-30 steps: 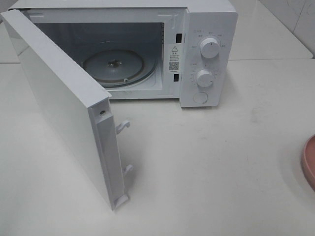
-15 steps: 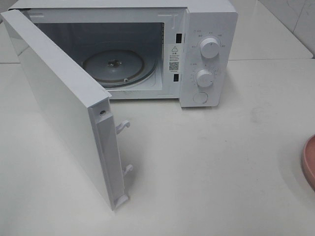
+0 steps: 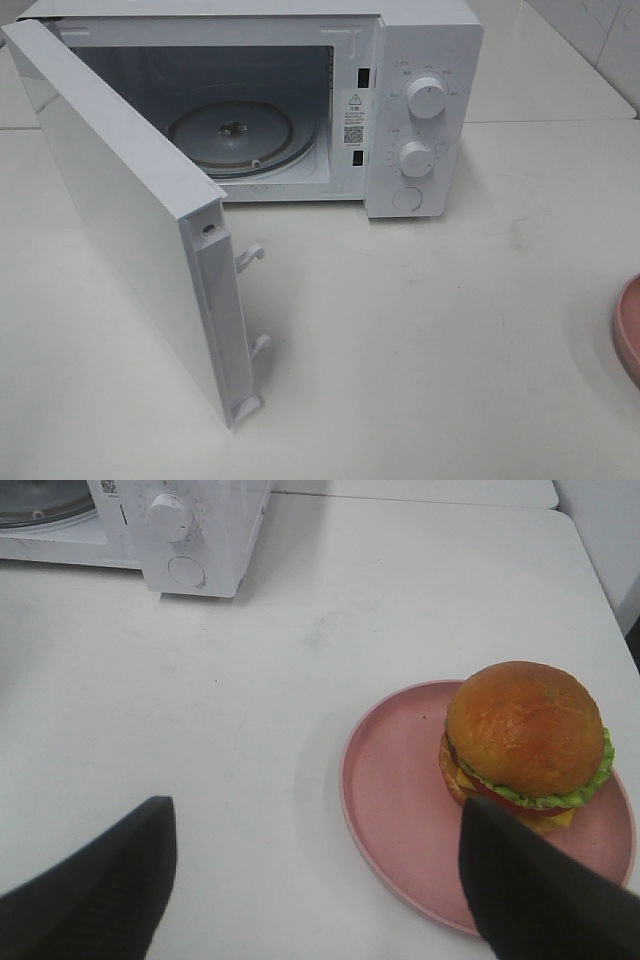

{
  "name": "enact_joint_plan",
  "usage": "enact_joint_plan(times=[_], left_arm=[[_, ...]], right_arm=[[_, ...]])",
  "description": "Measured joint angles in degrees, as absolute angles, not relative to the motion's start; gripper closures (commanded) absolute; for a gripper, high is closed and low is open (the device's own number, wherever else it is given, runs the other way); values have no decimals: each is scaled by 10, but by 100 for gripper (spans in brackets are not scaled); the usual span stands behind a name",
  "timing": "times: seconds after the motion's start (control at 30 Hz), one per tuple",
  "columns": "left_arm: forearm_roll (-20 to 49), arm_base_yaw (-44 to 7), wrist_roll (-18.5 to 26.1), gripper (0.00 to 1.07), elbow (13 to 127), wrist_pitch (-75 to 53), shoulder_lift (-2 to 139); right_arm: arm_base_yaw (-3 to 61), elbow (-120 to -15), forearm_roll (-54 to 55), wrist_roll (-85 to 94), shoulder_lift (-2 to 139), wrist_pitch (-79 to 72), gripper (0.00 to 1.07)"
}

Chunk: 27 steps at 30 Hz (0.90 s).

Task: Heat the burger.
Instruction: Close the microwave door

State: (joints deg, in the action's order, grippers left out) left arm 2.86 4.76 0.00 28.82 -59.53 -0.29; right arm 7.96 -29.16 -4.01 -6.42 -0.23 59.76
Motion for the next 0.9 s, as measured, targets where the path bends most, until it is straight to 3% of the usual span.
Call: enact_joint_plan(times=[0.9], left_arm=[[29,48,0,20,288,-595,-3]], right_arm=[[80,-292,-40,-64,-2,598,32]])
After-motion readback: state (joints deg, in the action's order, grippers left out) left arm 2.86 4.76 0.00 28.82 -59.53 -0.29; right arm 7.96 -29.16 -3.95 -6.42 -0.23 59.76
